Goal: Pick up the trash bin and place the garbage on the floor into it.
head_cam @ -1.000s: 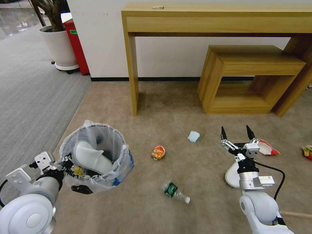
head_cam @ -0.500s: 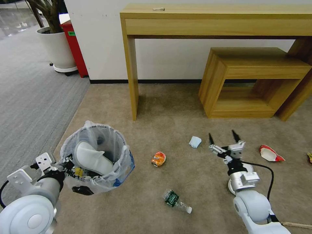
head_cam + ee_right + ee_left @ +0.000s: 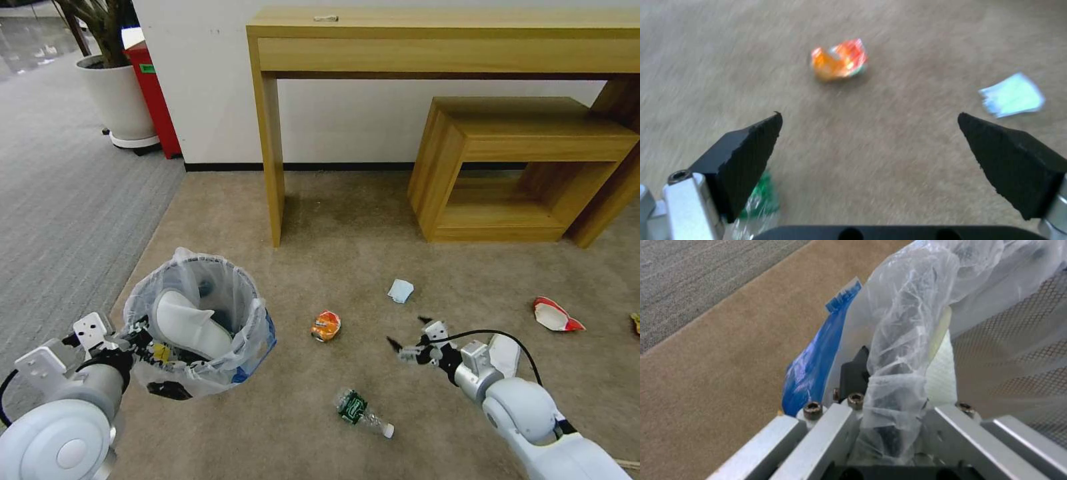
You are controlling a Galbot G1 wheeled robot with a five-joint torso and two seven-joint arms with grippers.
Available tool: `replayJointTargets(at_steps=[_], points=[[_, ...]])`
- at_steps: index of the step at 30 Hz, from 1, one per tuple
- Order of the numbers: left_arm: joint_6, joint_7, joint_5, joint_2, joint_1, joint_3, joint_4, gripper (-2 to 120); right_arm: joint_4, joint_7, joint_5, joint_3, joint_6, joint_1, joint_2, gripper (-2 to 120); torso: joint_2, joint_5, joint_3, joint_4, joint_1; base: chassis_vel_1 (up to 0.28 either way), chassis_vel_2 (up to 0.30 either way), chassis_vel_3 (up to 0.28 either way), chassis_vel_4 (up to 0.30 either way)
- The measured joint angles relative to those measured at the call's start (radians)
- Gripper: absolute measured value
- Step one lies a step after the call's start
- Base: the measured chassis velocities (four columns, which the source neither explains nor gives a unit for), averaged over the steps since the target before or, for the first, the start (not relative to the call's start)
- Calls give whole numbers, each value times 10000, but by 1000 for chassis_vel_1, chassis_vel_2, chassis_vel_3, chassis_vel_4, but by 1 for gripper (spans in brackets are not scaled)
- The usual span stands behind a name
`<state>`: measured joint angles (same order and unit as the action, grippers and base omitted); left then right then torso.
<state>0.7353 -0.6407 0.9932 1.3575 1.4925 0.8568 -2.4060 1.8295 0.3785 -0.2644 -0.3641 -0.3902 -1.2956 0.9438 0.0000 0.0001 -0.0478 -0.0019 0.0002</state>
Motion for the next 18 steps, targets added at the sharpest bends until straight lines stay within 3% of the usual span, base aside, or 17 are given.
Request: replayJointTargets(at_steps=[2, 4, 18], points=[[0, 0, 7, 2, -29, 8, 5, 1, -205, 976, 718, 103, -334, 212, 23, 100, 0, -1, 0, 0, 1, 0, 0, 0, 0], [0, -4, 7, 16, -47, -5, 5, 1, -353, 1154, 982, 267, -434, 320, 43, 100, 0, -1, 0, 0, 0, 0, 0, 0, 0], [0, -26, -77, 93, -80, -87, 80, 1, -1281, 941, 1528, 1708, -1274, 944, 237, 100, 0, -1, 0, 0, 0, 0, 0, 0, 0]])
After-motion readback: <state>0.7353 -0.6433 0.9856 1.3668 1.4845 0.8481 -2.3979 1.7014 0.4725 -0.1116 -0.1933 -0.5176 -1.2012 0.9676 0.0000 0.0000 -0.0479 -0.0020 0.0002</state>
